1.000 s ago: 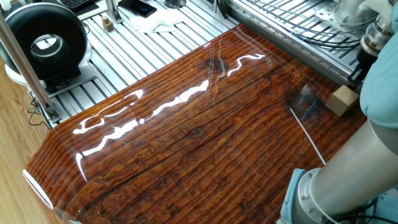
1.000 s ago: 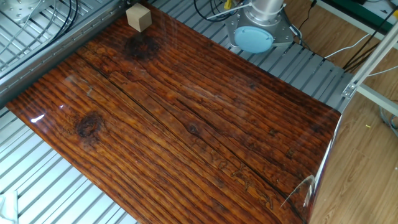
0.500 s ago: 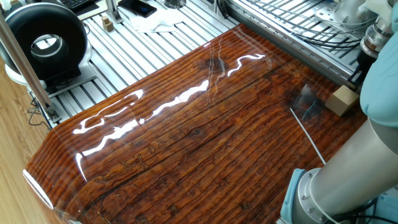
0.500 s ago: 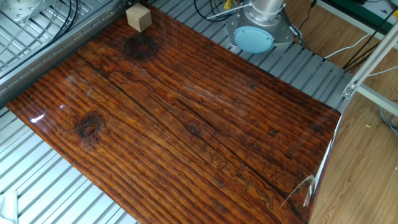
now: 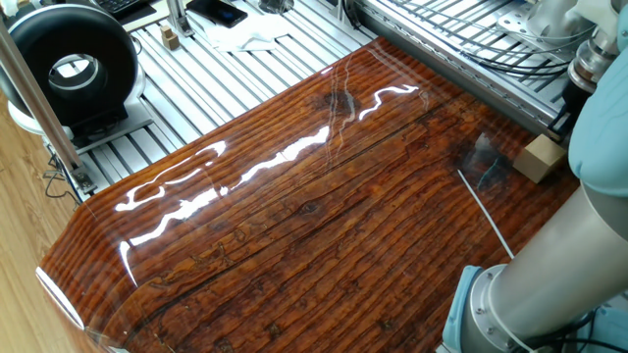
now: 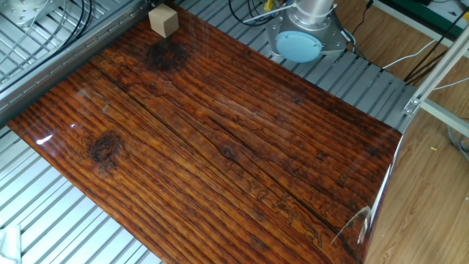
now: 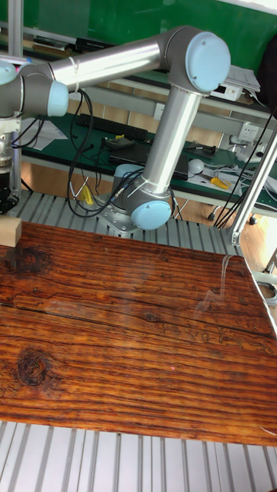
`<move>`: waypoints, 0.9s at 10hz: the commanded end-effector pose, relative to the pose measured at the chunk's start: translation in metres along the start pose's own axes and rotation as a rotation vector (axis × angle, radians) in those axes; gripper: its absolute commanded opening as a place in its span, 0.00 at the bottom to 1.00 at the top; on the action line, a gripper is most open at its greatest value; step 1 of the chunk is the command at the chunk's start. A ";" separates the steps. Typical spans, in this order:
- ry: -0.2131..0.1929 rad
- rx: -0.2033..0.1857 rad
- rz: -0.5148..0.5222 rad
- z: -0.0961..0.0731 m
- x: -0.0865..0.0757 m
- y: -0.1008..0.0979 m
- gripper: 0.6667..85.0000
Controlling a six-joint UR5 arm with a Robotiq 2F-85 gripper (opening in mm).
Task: Use the gripper to push the small block from left to right
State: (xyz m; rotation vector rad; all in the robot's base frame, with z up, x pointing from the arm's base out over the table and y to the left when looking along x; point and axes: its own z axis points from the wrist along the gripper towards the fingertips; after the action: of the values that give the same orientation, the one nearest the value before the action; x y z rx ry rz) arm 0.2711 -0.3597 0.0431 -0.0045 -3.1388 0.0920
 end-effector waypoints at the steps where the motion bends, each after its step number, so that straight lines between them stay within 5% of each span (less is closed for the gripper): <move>1: -0.013 -0.020 0.021 0.002 -0.004 0.004 0.00; 9: -0.012 -0.063 0.053 0.004 -0.006 0.017 0.00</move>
State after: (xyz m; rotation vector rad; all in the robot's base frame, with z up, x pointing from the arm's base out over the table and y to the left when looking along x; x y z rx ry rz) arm 0.2754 -0.3473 0.0378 -0.0655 -3.1449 0.0186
